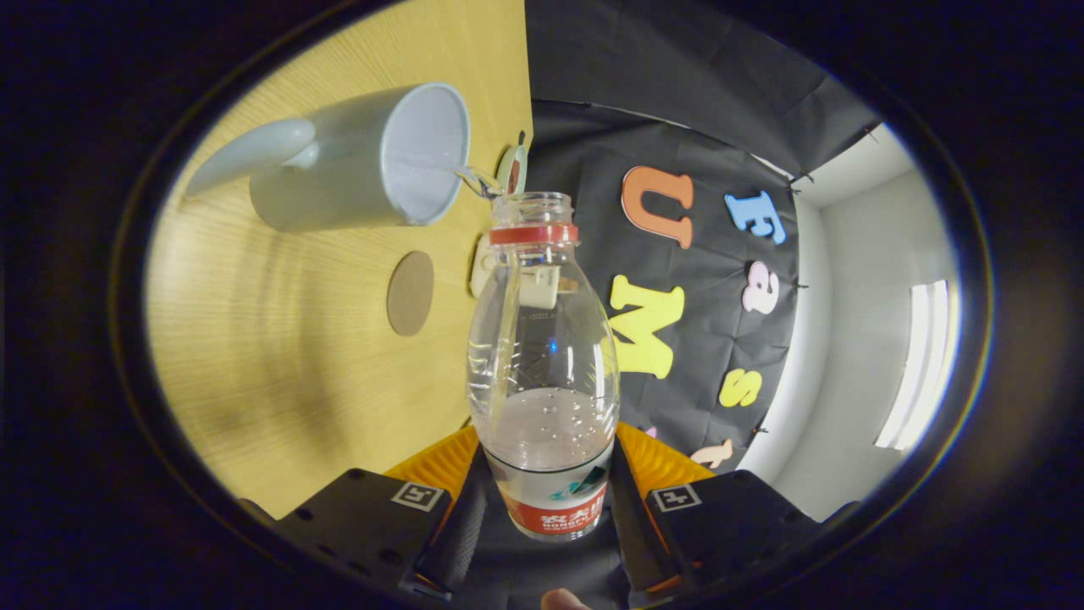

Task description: Take the bottle from table, then pour the juice into the cup, finally place the bottle on the coaster

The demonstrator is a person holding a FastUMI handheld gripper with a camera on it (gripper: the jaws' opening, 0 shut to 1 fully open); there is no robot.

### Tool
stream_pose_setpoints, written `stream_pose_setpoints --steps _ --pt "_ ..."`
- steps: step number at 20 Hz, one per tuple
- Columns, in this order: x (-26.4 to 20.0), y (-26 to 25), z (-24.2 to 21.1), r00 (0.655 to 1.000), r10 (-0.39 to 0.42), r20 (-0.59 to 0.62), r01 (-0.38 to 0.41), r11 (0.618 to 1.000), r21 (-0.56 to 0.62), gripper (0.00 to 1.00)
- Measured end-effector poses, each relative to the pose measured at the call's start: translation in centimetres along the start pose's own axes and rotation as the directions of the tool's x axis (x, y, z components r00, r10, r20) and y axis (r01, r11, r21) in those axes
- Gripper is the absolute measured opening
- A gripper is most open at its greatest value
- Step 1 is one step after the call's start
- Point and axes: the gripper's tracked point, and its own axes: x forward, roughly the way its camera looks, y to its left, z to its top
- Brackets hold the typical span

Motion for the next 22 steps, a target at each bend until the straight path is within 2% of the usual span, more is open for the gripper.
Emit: stream_pose_setpoints --steps 22 --pt "0.0 -2.8 0.5 0.999 -0.044 0.026 0.046 0.995 -0.086 0.74"
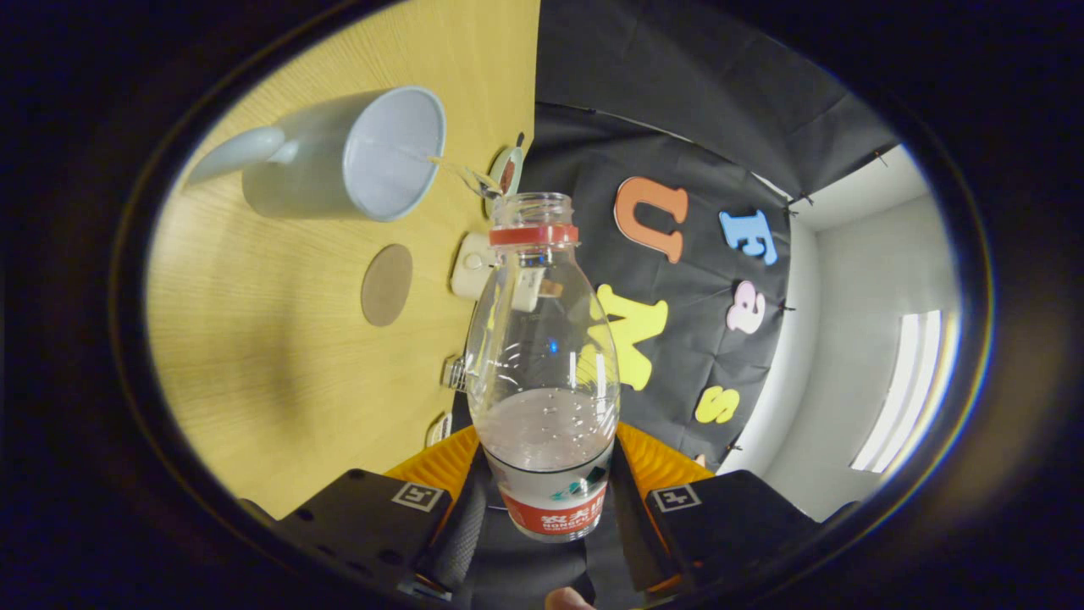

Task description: Take the bottle from table, then pour the juice into the cup, finally place the bottle on the coaster

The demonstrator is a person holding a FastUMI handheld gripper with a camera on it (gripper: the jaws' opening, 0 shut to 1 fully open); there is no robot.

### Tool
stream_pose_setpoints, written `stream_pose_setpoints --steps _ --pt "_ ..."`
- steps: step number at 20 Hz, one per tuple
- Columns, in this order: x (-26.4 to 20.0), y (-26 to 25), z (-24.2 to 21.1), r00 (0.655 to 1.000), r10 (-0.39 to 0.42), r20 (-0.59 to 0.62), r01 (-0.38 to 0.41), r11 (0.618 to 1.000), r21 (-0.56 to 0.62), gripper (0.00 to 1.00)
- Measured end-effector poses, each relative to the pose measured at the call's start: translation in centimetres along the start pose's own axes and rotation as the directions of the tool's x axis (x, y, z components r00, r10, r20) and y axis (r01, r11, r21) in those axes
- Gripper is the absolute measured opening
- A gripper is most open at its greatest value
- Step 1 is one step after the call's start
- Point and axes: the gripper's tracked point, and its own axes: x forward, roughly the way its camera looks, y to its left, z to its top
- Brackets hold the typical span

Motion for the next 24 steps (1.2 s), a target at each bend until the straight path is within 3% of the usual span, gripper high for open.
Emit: stream_pose_setpoints --steps 24 --pt "0.4 -2.8 -0.4 0.999 -0.04 0.012 0.041 0.995 -0.095 0.74"
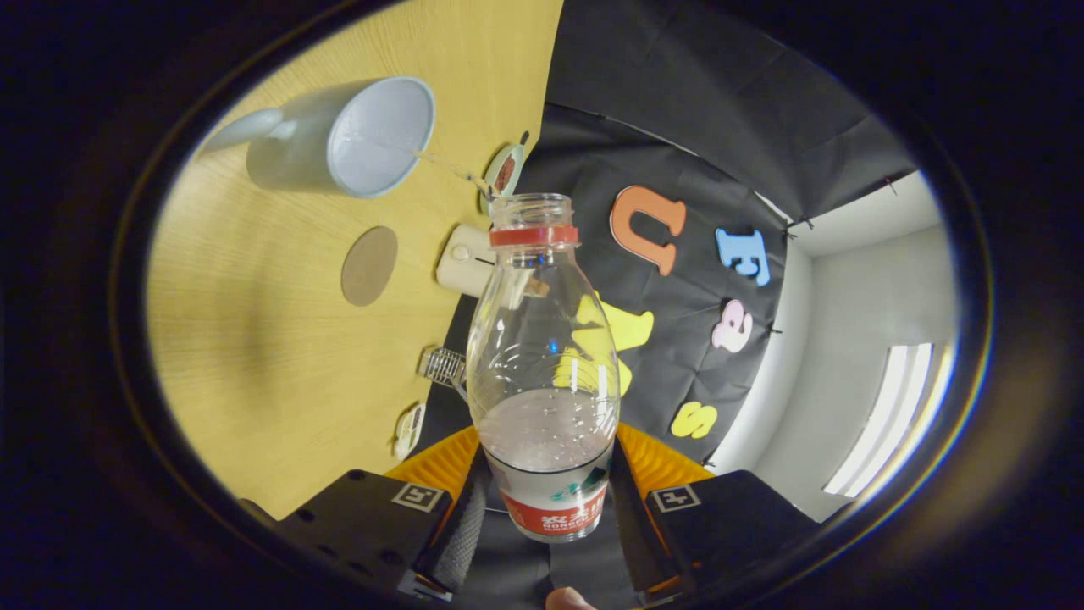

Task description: Take the bottle from table, then pour the juice into the cup, finally place the bottle on the coaster

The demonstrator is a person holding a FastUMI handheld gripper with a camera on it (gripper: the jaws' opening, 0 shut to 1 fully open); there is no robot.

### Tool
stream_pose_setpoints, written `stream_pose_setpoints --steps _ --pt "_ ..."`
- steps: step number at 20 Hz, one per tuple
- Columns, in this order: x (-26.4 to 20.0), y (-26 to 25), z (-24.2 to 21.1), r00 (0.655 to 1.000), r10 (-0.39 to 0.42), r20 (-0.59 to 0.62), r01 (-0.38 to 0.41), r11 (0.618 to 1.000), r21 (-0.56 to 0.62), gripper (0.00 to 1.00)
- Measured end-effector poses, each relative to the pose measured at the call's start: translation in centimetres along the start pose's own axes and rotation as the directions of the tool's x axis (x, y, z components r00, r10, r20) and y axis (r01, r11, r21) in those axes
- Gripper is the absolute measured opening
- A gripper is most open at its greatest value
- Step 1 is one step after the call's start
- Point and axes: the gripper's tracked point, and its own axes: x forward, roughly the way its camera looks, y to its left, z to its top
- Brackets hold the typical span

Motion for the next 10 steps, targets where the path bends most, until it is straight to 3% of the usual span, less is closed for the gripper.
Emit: stream_pose_setpoints --steps 10 --pt "0.38 -0.67 -0.04 1.0 -0.004 0.007 0.004 0.999 -0.042 0.74"
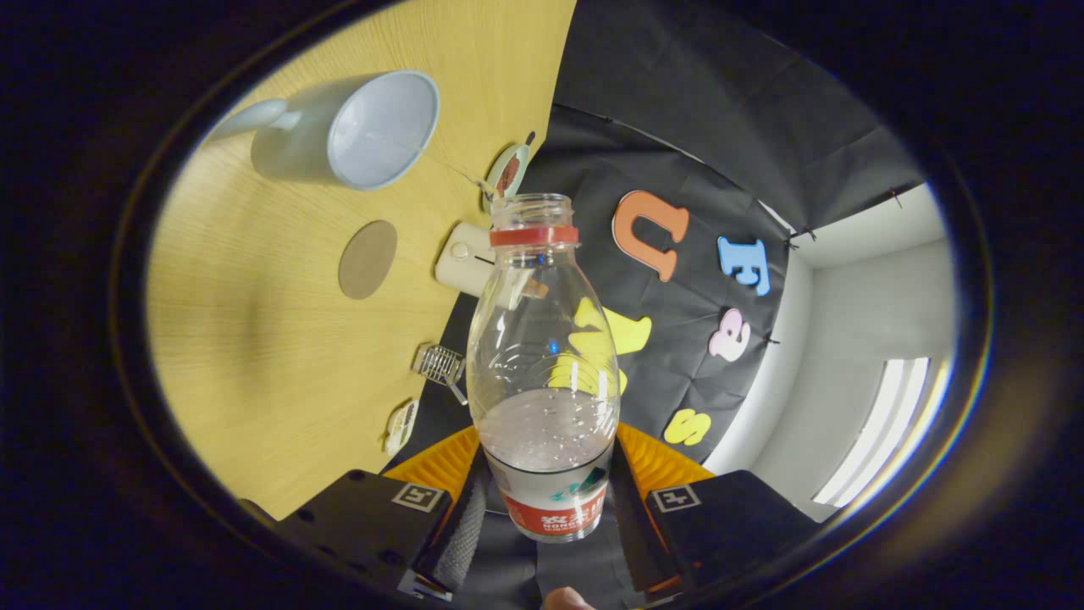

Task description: Take the bottle from table, then pour the juice into the cup, finally place the bottle on the coaster

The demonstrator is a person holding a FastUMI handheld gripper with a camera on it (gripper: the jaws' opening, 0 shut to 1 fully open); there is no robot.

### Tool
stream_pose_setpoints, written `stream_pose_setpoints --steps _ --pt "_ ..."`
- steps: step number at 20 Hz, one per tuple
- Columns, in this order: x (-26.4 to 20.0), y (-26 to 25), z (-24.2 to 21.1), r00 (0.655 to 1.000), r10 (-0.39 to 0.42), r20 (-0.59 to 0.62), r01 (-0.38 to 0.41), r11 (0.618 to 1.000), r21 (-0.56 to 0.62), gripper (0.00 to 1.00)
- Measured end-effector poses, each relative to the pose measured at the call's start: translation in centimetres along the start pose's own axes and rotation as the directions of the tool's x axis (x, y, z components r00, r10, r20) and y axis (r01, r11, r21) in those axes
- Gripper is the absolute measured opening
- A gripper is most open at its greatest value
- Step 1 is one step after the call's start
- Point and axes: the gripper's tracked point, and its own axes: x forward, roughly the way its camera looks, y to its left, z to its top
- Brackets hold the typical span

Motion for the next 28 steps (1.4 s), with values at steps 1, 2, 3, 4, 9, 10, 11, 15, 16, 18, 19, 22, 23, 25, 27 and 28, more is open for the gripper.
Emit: stream_pose_setpoints --steps 1,2,3,4,9,10,11,15,16,18,19,22,23,25,27,28 --pt "0.0 -0.1 -0.1 1.0 -0.001 0.001 0.001 1.0 -0.001 0.74" --pt "0.0 -0.2 -0.1 1.0 -0.001 0.0 0.001 1.0 -0.003 0.74" --pt "-0.1 -0.3 -0.1 1.0 -0.004 0.002 0.004 1.0 -0.008 0.74" --pt "-0.2 -0.5 0.0 1.0 -0.008 0.002 0.008 1.0 -0.013 0.74" --pt "-0.2 -0.7 0.2 1.0 -0.015 0.012 0.016 0.999 -0.038 0.74" --pt "-0.2 -0.8 0.2 1.0 -0.017 0.014 0.017 0.999 -0.041 0.74" --pt "-0.2 -1.0 0.3 1.0 -0.02 0.014 0.02 0.999 -0.042 0.74" --pt "-0.1 -1.5 0.2 0.999 -0.029 0.019 0.03 0.998 -0.053 0.74" --pt "0.0 -1.4 0.3 0.999 -0.031 0.02 0.032 0.998 -0.055 0.74" --pt "-0.1 -1.6 0.4 0.999 -0.033 0.021 0.034 0.998 -0.058 0.74" --pt "-0.2 -1.6 0.4 0.999 -0.031 0.021 0.032 0.998 -0.058 0.74" --pt "-0.3 -1.7 0.5 0.999 -0.033 0.026 0.034 0.998 -0.059 0.74" --pt "-0.2 -1.6 0.6 0.999 -0.033 0.026 0.034 0.998 -0.058 0.74" --pt "-0.2 -1.6 0.6 0.999 -0.03 0.024 0.032 0.998 -0.053 0.74" --pt "-0.3 -1.6 0.7 0.999 -0.03 0.024 0.031 0.999 -0.045 0.74" --pt "-0.5 -1.7 0.7 0.999 -0.031 0.022 0.032 0.999 -0.042 0.74"
